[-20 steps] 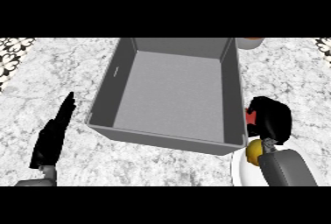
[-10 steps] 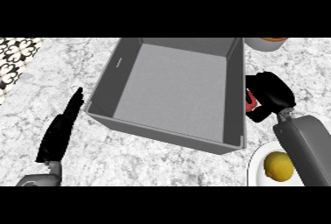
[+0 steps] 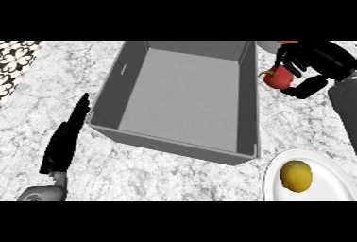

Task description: Pick the bell pepper from the plate and place it in the cardboard box

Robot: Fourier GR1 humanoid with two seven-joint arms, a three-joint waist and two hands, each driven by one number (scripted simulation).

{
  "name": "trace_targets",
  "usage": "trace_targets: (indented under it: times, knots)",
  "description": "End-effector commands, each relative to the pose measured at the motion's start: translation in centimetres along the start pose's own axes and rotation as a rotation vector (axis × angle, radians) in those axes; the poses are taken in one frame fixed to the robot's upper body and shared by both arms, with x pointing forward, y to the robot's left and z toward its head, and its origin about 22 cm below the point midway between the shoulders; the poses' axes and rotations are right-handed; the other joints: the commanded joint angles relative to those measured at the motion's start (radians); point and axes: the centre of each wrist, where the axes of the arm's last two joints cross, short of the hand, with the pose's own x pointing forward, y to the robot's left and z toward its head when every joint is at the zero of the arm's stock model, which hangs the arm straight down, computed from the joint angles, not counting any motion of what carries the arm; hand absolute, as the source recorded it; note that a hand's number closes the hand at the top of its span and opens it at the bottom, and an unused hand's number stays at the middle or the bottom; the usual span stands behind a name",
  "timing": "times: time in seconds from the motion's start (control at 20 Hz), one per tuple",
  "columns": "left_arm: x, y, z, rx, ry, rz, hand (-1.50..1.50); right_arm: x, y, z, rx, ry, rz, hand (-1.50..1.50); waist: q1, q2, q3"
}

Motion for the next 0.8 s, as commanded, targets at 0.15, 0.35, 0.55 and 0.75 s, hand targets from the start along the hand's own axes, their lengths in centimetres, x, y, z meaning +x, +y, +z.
trace_targets:
  times: [0.15,0.35,0.55,0.75]
  knots:
    - [-0.7,0.5,0.0,0.028,0.016,-0.005,0.00,-0.2,-3.3,-2.8,-0.116,-0.302,-0.341,1.50,-0.023,-0.008,-0.002]
    - [-0.7,0.3,0.6,0.023,0.049,0.002,0.00,2.3,-6.7,-6.0,-0.109,-0.406,-0.413,1.50,-0.035,-0.017,-0.003]
    - [-1.0,2.4,0.7,0.042,0.036,0.001,0.00,3.2,-7.1,-7.3,-0.070,-0.448,-0.433,1.50,-0.046,-0.018,-0.003]
    - [-1.2,-0.1,1.0,0.041,0.046,0.007,0.00,8.9,-6.9,-12.4,-0.047,-0.431,-0.415,1.50,-0.051,-0.021,-0.004]
